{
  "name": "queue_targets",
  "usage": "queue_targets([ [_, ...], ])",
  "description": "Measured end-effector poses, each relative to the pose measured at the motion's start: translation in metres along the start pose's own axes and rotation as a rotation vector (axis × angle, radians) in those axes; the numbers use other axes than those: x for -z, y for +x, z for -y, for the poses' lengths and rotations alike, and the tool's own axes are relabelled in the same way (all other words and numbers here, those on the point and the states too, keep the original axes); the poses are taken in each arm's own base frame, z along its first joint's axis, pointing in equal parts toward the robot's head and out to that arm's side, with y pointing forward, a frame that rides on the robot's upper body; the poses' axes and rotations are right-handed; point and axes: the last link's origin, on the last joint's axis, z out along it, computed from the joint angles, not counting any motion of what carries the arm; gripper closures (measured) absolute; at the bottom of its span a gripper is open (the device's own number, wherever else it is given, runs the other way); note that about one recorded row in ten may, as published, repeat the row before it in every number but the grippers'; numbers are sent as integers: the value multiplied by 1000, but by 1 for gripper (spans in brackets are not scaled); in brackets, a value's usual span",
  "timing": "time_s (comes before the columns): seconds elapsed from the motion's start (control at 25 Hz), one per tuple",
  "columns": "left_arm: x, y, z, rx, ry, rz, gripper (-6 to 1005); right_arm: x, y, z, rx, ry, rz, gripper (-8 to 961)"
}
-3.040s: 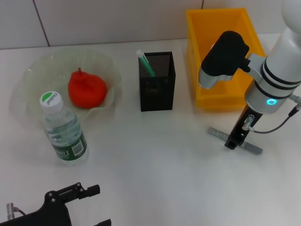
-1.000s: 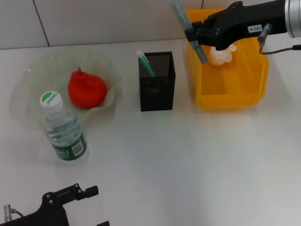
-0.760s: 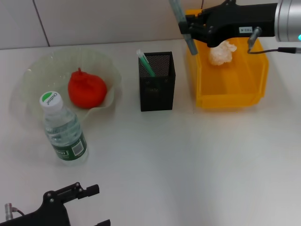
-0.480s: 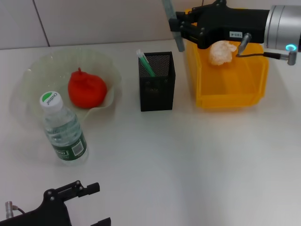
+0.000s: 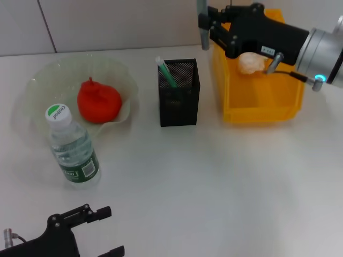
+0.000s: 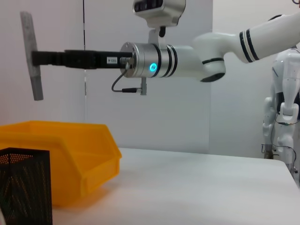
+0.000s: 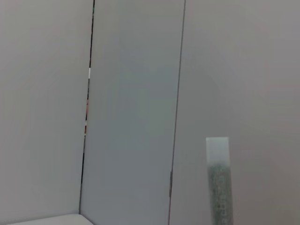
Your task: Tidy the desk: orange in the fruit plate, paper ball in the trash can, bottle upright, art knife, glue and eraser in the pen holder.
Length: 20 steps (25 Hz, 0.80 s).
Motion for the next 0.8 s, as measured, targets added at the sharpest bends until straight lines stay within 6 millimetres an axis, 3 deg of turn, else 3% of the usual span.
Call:
queue_targets([
  [0.28,-3,1,0,-2,-8,-4,312,-3,22,-8,-13,25,21,805],
  [0.8,-1,0,-1,-1,-11,-1,312,-19,38,-17,-21,36,12,768],
])
